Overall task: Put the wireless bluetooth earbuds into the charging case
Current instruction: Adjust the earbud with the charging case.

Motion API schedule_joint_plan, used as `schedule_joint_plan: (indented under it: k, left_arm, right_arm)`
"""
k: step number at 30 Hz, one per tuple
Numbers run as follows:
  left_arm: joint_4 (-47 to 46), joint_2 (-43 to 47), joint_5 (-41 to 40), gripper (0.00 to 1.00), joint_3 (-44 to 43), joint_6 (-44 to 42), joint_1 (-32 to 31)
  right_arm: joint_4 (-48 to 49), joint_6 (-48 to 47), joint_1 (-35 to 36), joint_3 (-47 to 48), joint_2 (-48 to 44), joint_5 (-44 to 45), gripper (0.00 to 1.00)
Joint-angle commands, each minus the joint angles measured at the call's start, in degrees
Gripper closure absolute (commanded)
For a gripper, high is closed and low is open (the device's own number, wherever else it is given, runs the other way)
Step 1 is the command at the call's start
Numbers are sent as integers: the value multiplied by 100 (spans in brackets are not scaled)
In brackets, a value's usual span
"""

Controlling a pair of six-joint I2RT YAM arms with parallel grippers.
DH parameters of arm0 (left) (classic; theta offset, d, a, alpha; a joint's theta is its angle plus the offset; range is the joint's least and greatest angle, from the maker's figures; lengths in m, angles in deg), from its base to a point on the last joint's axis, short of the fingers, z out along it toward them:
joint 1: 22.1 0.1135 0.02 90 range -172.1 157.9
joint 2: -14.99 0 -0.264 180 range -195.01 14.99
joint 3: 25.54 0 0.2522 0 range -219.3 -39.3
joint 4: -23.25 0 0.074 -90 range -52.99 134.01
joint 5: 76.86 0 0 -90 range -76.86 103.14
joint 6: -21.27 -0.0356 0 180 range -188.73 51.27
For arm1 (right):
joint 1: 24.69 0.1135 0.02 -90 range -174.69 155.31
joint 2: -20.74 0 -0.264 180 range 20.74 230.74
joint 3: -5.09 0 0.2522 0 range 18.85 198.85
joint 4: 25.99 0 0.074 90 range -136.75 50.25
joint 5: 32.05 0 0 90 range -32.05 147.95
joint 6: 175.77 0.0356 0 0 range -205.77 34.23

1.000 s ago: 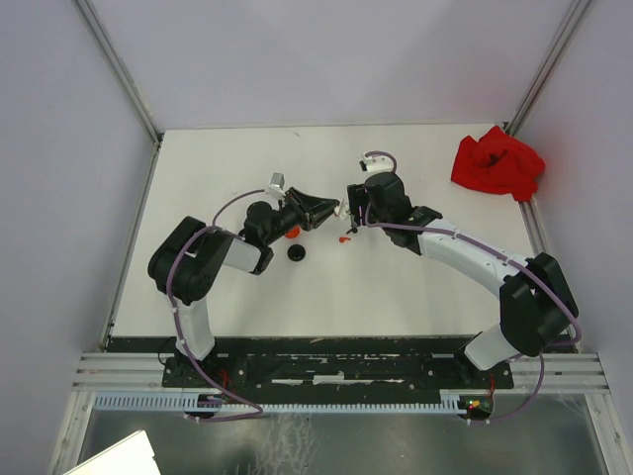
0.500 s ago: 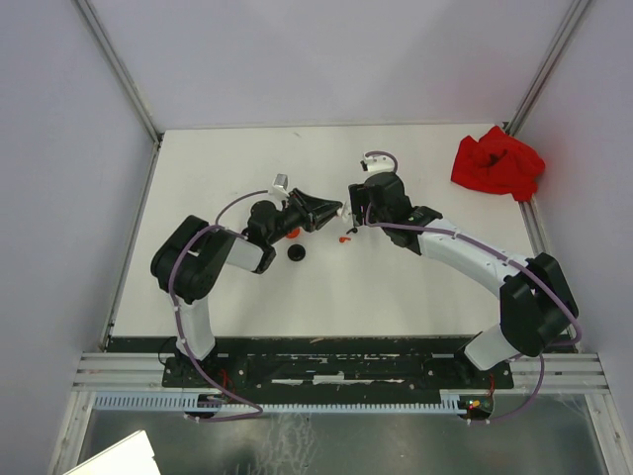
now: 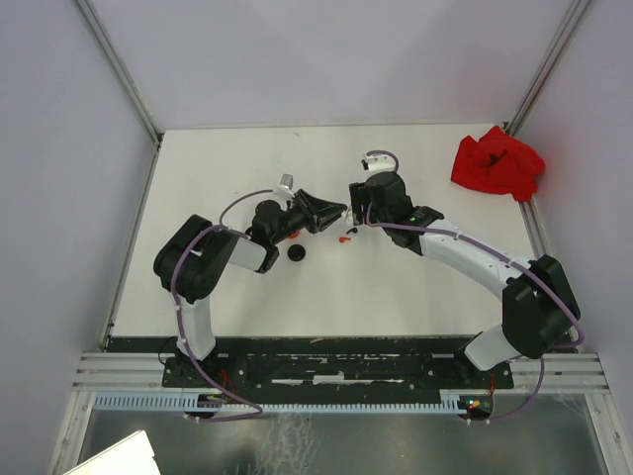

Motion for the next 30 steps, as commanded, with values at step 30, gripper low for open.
schedule_joint_plan:
  k: [30]
  left_arm:
    - [-921, 200, 319, 97, 617, 28, 751]
  right_arm:
    - [-124, -283, 9, 246, -251, 145, 27]
